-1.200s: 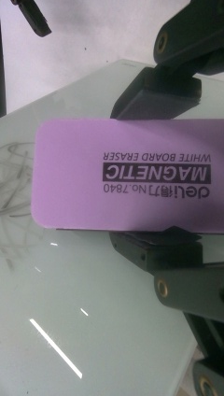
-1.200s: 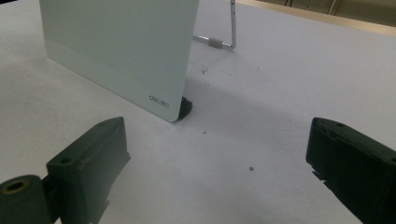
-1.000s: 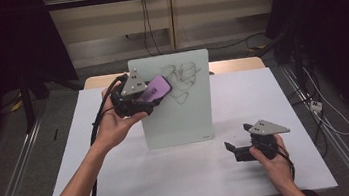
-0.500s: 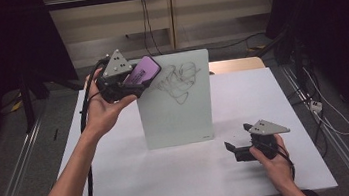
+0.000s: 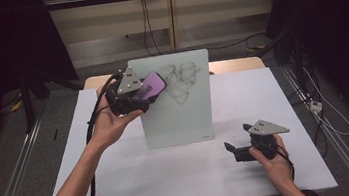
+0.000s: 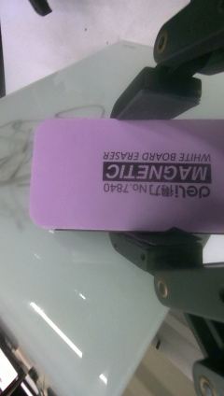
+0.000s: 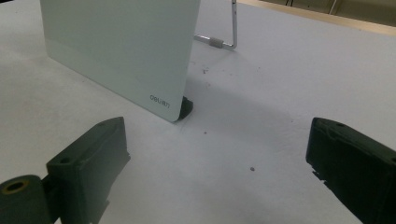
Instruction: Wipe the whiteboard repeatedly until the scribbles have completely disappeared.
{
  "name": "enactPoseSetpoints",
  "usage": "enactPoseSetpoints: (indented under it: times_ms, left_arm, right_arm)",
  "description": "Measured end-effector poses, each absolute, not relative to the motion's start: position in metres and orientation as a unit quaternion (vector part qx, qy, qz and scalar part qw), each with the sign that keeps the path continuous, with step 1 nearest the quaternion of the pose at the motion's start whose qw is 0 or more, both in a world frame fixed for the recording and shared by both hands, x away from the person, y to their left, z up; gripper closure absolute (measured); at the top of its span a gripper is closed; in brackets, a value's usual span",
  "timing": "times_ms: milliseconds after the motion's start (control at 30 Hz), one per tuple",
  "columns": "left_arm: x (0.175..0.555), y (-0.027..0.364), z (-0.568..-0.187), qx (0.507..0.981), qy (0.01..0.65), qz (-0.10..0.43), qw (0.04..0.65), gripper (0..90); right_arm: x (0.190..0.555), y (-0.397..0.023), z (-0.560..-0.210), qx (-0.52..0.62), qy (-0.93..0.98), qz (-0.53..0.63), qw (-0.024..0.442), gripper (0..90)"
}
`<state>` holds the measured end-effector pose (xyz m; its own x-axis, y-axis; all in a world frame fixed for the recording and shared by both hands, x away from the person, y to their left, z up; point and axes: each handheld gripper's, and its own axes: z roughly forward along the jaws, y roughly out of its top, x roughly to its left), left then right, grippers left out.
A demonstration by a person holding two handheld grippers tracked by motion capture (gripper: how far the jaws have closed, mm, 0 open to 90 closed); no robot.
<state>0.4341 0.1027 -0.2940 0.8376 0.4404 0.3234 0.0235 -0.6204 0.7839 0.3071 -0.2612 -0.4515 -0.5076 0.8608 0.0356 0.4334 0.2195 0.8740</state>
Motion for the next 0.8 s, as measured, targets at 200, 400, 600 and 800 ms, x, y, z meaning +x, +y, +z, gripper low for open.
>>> enactPoseSetpoints:
  times_ms: [200,400,600,800]
  left_arm:
    - [0.428,0.100,-0.308,0.872,0.126,0.248,0.402,40.9]
    - [0.422,0.097,-0.322,0.882,0.119,0.237,0.390,40.9]
    - [0.422,0.094,-0.324,0.887,0.116,0.230,0.384,40.9]
    - [0.428,0.091,-0.310,0.883,0.114,0.233,0.391,40.9]
  right_arm:
    - [0.307,-0.261,-0.452,0.435,0.743,0.450,0.236,5.5]
    - [0.307,-0.262,-0.452,0.435,0.744,0.450,0.236,5.5]
    - [0.307,-0.261,-0.452,0.434,0.744,0.449,0.238,5.5]
    - [0.308,-0.261,-0.452,0.435,0.744,0.449,0.237,5.5]
